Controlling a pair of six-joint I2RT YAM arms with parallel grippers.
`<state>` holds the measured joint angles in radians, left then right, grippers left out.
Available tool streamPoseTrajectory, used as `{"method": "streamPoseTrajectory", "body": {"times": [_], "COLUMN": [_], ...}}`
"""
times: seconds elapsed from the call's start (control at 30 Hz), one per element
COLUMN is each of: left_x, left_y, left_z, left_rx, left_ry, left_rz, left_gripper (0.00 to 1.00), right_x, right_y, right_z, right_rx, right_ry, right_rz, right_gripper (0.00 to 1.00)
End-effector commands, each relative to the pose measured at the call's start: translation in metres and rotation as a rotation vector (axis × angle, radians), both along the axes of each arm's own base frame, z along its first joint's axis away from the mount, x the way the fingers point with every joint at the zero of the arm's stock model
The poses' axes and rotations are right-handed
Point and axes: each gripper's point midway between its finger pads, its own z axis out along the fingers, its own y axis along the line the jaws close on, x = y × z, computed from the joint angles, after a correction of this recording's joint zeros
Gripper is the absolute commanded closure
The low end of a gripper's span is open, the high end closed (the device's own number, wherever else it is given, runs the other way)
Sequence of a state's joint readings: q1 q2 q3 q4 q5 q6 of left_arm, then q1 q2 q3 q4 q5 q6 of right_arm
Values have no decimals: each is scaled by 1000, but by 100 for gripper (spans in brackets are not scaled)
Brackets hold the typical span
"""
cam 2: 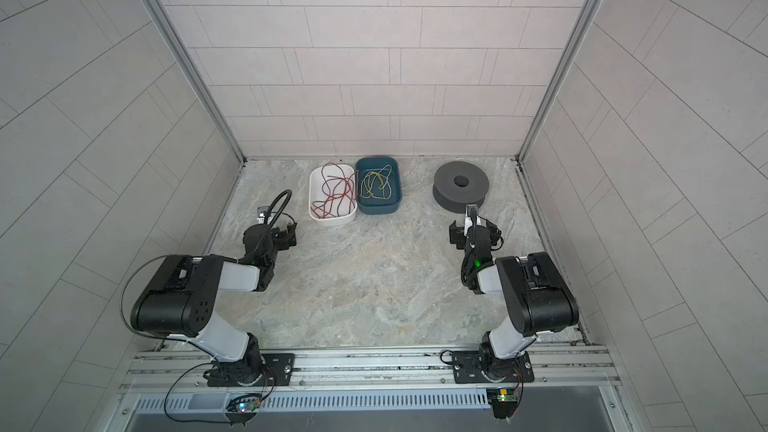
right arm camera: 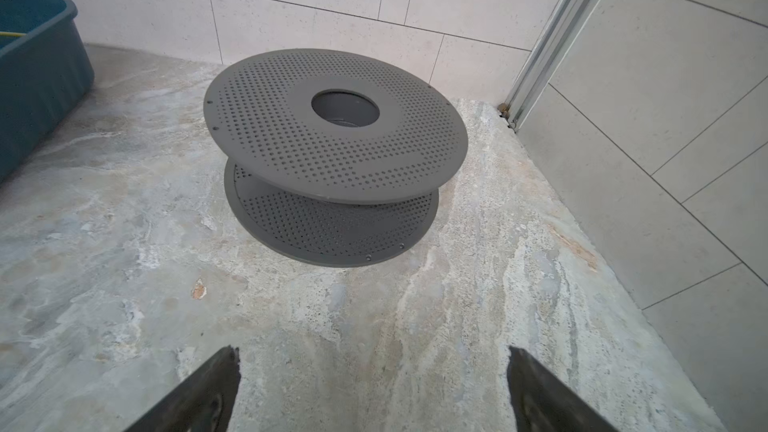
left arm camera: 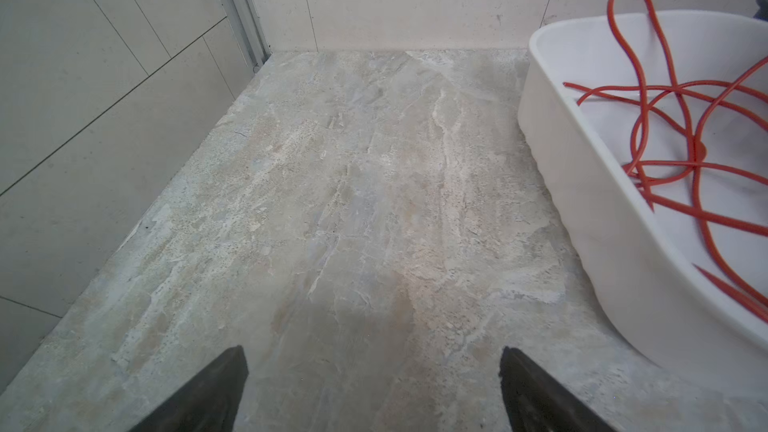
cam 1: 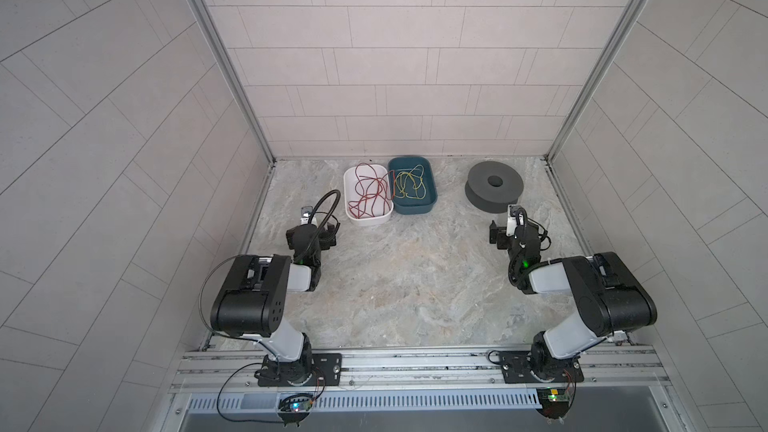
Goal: Wrap the cables
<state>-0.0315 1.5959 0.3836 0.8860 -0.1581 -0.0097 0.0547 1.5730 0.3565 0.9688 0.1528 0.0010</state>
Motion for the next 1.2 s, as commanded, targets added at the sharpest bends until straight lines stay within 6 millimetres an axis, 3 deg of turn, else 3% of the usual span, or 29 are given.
{"method": "streamPoseTrajectory", "body": {"times": [0.0,0.83,0.93,1.03,1.17], "left_x": [8,7,7,2,-1], "left_y": [-2,2,2,10,14], "left_z": [16,16,16,31,62], "left_rx": [0,1,1,14,22], "left_ry": [-55,-54,-57,-86,-65], "left_rz": [-2,19,18,84,111], "left_gripper": [0,0,0,0,0], "right_x": [3,1,2,-3,-11], "right_y": [2,-5,2,10,18], "right_z": [1,1,3,19,61], "right_rx": [18,26,13,-41,-90], "right_ry": [-1,-7,-14,-23,-33], "right_rz": [17,-18,15,26,-1], "right_gripper": [1,1,1,1,1]}}
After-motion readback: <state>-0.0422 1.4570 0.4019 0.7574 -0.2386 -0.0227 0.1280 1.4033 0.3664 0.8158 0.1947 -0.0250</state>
